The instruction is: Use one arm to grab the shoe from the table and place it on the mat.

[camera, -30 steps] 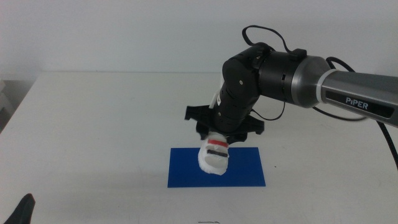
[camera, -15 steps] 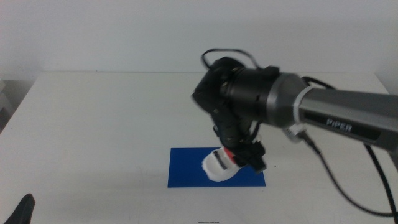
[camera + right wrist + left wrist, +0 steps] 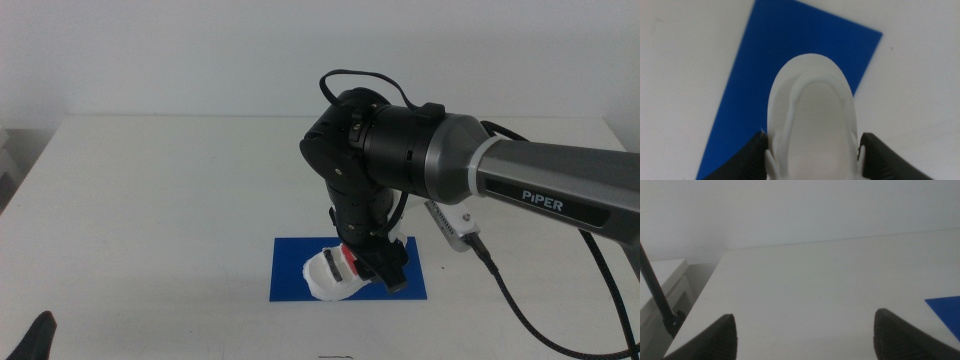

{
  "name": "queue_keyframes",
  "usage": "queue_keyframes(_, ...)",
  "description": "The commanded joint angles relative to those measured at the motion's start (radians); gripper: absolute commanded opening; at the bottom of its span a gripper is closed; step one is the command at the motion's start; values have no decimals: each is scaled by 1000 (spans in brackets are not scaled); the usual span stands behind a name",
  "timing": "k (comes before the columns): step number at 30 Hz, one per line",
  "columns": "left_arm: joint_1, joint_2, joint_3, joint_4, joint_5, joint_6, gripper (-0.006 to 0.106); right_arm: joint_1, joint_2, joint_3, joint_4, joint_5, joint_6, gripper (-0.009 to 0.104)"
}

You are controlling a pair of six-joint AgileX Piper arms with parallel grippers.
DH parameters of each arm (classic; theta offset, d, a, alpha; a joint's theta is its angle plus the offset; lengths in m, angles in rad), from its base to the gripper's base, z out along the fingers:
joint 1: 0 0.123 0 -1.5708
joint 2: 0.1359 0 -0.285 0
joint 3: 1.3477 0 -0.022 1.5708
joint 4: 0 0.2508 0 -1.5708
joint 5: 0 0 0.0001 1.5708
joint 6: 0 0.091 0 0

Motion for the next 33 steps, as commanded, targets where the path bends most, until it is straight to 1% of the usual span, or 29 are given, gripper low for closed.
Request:
queue_keyframes(1, -4, -19, -3, -9, -83, -15, 94, -8, -57, -28, -12, 95, 18, -1)
queue_keyframes(3, -4, -19, -3, -9, -83, -15, 94, -8, -53, -27, -41, 95, 17, -1)
queue_keyframes(7, -4, -19, -3, -9, -83, -15, 94, -15, -28, -46, -16, 96, 17, -1)
queue_keyframes(9, -4, -19, -3, -9, -83, -15, 94, -25, -9, -73, 12, 96, 17, -1)
queue_keyframes(11, -4, -19, -3, -9, -83, -15, 94, -38, 17, -104, 64, 96, 17, -1)
queue_keyframes(13, -4, -19, -3, -9, -83, -15, 94, -45, 39, -129, 96, 96, 17, -1)
queue_keyframes(19, -4, -19, -3, -9, -83, -15, 94, -60, 60, -139, 93, 97, 17, -1)
queue_keyframes(28, -4, -19, -3, -9, -83, -15, 94, -98, 61, -149, 112, 97, 17, -1)
queue_keyframes(33, -4, -19, -3, -9, -83, -15, 94, -112, 90, -172, 166, 96, 17, -1)
